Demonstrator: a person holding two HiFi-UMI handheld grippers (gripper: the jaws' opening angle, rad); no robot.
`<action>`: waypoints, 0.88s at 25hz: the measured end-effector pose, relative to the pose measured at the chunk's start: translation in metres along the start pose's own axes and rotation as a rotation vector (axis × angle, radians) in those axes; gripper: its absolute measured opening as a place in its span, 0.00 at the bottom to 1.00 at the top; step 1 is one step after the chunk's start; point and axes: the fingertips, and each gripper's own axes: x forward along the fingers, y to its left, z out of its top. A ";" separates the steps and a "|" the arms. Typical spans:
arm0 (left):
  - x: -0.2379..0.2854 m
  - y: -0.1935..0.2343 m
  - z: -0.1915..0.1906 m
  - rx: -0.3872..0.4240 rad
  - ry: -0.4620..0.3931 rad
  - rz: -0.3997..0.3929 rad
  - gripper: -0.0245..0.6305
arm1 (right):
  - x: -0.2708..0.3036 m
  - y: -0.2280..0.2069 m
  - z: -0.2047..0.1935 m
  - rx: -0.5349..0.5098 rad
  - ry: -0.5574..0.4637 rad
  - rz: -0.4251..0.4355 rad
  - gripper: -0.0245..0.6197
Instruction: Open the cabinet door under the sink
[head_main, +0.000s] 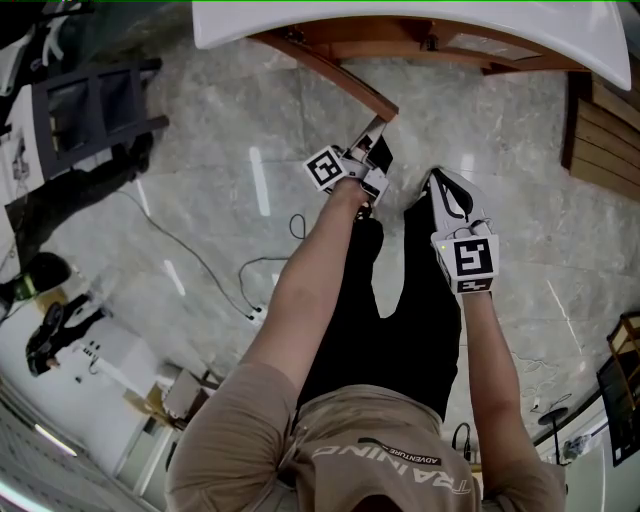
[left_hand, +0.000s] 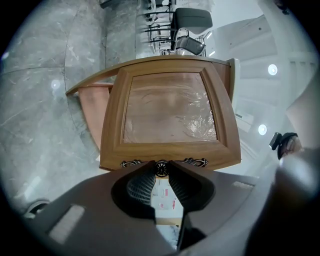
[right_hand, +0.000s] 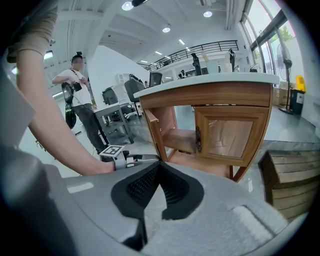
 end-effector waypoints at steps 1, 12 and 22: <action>-0.005 0.001 0.001 0.000 0.001 0.003 0.19 | 0.001 0.003 0.001 -0.003 0.000 0.002 0.04; -0.060 0.011 0.011 0.018 0.060 0.038 0.19 | 0.014 0.033 0.003 -0.014 0.014 0.015 0.04; -0.102 0.016 0.033 0.050 0.144 0.055 0.19 | 0.024 0.069 -0.005 -0.010 0.038 0.019 0.04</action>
